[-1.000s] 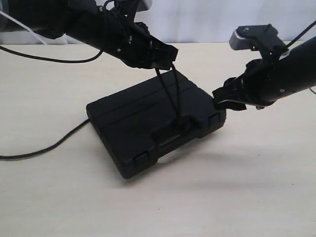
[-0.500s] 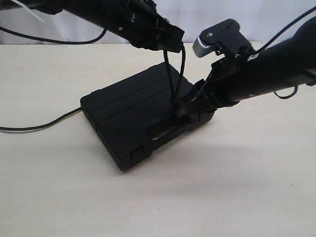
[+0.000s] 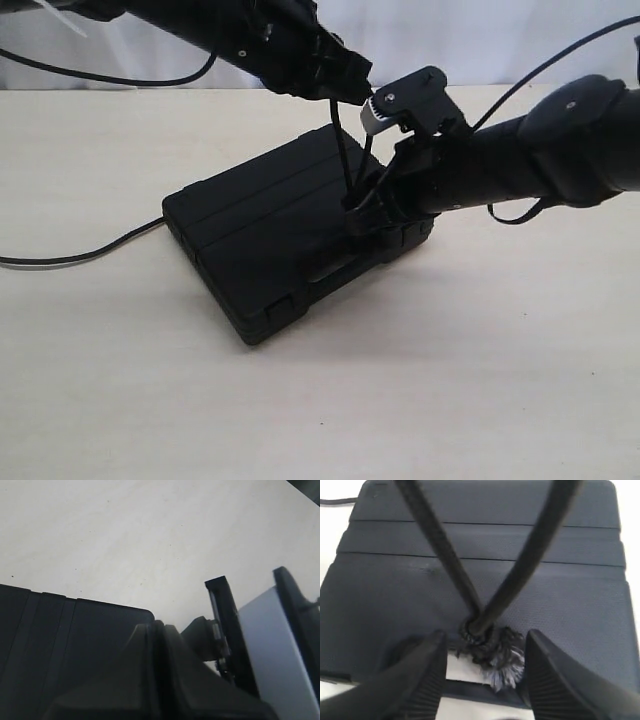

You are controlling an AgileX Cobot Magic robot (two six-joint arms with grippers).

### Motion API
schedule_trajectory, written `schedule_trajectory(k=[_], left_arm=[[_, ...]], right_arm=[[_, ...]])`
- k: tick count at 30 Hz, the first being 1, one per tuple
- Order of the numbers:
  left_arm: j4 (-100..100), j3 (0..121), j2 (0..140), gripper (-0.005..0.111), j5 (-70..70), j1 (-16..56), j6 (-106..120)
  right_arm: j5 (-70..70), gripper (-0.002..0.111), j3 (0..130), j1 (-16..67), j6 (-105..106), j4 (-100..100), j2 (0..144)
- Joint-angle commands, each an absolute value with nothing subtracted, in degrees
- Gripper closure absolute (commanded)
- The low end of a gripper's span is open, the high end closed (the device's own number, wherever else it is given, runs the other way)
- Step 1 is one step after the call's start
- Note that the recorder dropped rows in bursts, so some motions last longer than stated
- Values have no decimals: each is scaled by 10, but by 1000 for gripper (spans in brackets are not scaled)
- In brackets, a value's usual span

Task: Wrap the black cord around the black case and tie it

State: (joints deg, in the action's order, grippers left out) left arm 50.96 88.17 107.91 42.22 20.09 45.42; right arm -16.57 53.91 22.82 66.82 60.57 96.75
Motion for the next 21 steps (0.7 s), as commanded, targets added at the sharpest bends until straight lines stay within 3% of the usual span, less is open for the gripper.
schedule_trajectory(k=[1, 7, 8, 10, 16, 21], left_arm=[[513, 888, 1074, 107, 421, 201, 457], [510, 888, 1074, 107, 416, 201, 457], [510, 888, 1074, 106, 416, 201, 457], [506, 888, 1074, 98, 416, 201, 457], [367, 888, 1068, 58, 397, 190, 401], [182, 888, 1028, 51, 402, 139, 234]], right_arm=[[-133, 62, 537, 228, 807, 739, 994], [-154, 67, 550, 228, 888, 847, 1009], [-155, 73, 551, 228, 892, 856, 1009], [-158, 101, 552, 228, 893, 862, 1009], [-176, 104, 552, 228, 895, 865, 1009], [-162, 104, 552, 228, 891, 865, 1009]])
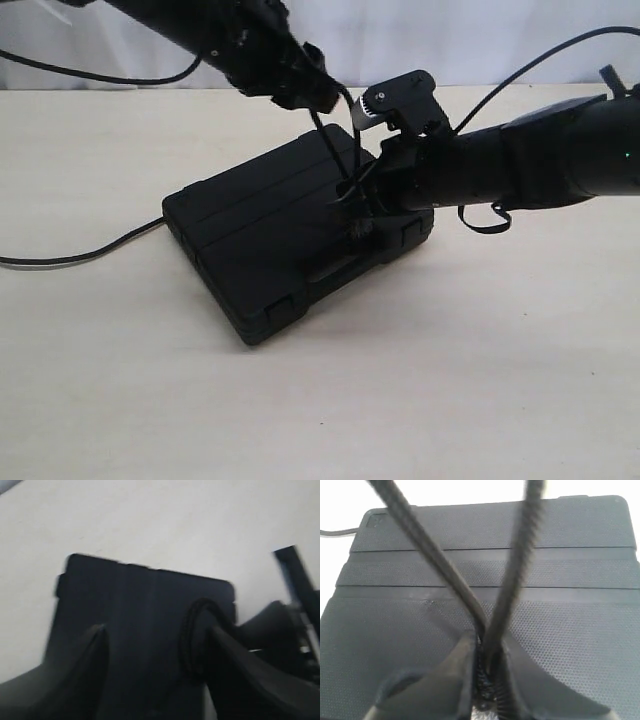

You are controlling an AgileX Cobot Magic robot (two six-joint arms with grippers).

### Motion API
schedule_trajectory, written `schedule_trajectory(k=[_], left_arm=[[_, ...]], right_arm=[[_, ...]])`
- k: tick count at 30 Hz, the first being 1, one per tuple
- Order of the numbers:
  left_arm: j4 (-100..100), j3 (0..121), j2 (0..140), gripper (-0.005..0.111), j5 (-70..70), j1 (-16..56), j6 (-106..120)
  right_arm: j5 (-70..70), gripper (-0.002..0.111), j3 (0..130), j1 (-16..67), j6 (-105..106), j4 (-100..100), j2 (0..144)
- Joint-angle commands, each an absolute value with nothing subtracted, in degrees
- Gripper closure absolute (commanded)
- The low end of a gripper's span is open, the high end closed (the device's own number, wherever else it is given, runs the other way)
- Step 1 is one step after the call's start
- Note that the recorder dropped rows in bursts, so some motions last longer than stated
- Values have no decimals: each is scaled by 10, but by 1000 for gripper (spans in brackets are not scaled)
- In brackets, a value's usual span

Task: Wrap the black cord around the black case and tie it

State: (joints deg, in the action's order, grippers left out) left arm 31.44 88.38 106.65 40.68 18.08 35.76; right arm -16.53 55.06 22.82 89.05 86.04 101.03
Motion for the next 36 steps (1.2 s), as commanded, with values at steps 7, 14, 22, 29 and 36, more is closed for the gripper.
schedule_trajectory(k=[7, 14, 22, 29, 36], left_arm=[[110, 885, 1006, 51, 573, 5, 134], [94, 776, 1018, 52, 583, -94, 74], [100, 604, 1018, 52, 401, -169, -69], [102, 454, 1018, 52, 126, -220, -239], [102, 431, 1062, 52, 38, -220, -317]], right_arm=[[-164, 104, 552, 228, 891, 865, 1009], [-168, 104, 552, 228, 891, 865, 1009], [-173, 104, 552, 228, 891, 863, 1009], [-185, 104, 552, 228, 892, 858, 1012], [-185, 104, 552, 228, 892, 846, 1012]])
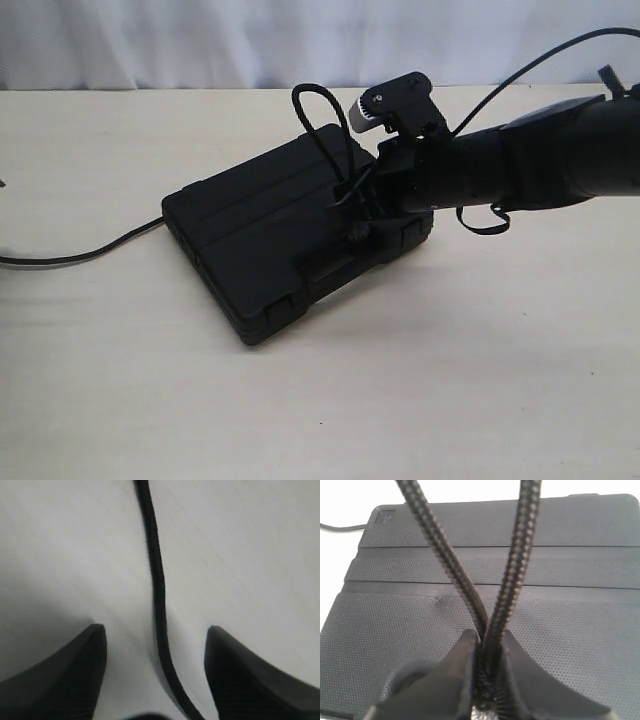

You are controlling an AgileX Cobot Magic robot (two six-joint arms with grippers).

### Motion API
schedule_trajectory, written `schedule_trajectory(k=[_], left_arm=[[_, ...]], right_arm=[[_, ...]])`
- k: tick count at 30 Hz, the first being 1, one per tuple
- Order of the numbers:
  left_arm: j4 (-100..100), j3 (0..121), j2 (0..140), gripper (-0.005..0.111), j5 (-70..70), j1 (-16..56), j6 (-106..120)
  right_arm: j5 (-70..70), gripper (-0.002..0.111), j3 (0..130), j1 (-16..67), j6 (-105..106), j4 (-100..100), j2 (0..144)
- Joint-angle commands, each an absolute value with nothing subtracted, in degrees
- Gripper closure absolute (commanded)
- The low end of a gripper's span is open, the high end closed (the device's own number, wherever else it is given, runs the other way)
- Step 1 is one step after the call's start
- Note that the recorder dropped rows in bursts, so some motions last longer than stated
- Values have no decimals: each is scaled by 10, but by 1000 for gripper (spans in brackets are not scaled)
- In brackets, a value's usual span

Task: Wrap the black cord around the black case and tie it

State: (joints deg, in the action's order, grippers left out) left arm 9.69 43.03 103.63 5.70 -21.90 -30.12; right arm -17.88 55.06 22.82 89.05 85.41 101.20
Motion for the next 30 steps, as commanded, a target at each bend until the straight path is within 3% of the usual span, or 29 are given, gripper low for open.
schedule_trajectory(k=[1, 11, 21, 30], left_arm=[[102, 432, 1071, 52, 34, -220, -317], [79, 442, 1076, 52, 43, -220, -304], [79, 442, 1076, 97, 72, -220, -236], [79, 442, 1076, 99, 34, -220, -187]], right_arm=[[-184, 104, 552, 228, 894, 845, 1012], [-183, 104, 552, 228, 894, 845, 1012], [-185, 104, 552, 228, 894, 845, 1012], [-185, 104, 552, 228, 894, 845, 1012]])
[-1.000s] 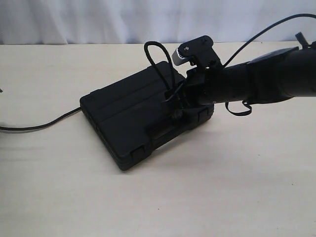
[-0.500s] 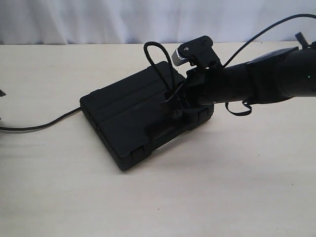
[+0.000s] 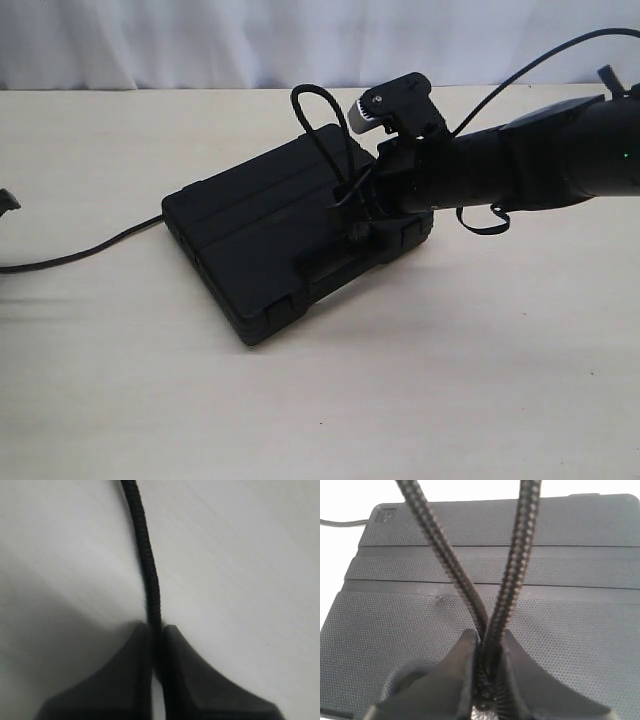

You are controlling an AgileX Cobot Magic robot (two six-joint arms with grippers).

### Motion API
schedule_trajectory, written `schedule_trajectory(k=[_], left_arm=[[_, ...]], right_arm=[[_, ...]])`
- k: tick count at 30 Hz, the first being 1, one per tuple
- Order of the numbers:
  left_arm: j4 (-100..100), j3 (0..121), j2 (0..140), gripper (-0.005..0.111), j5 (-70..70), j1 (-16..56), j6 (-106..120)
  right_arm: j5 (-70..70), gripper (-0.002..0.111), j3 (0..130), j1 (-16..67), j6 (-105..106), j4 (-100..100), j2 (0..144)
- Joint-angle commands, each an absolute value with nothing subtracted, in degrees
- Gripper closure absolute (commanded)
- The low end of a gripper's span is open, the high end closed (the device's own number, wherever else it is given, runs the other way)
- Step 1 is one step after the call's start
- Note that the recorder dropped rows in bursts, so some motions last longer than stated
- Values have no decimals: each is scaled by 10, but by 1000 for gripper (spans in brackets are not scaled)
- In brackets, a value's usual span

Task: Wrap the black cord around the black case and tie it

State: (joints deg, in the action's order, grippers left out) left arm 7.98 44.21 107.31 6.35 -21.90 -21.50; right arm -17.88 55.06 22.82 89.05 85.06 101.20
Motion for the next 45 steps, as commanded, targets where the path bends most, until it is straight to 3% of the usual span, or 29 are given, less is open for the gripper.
schedule_trajectory(k=[1, 8, 20, 25, 32, 34, 37, 39, 45], left_arm=[[79, 442, 1076, 99, 18, -220, -176], [10, 493, 1075, 99, 10, -202, -115], [-322, 535, 1070, 99, -18, -51, -103], [-233, 535, 1051, 99, 0, -85, -181], [-167, 602, 1056, 99, 165, -123, -216], [-167, 645, 1087, 93, 247, -120, -224], [-169, 690, 1132, 63, 298, -120, -253], [-169, 711, 1147, 54, 297, -122, -288], [-175, 748, 1197, 62, 313, -124, -312]], right_arm=[[-185, 104, 552, 228, 894, 845, 1012], [-185, 104, 552, 228, 894, 845, 1012], [-181, 104, 552, 228, 903, 845, 1012], [-186, 104, 552, 228, 903, 845, 1012], [-187, 104, 552, 228, 903, 845, 1012], [-187, 104, 552, 228, 903, 845, 1012], [-196, 104, 552, 228, 903, 845, 1012], [-196, 104, 552, 228, 903, 845, 1012], [-196, 104, 552, 228, 903, 845, 1012]])
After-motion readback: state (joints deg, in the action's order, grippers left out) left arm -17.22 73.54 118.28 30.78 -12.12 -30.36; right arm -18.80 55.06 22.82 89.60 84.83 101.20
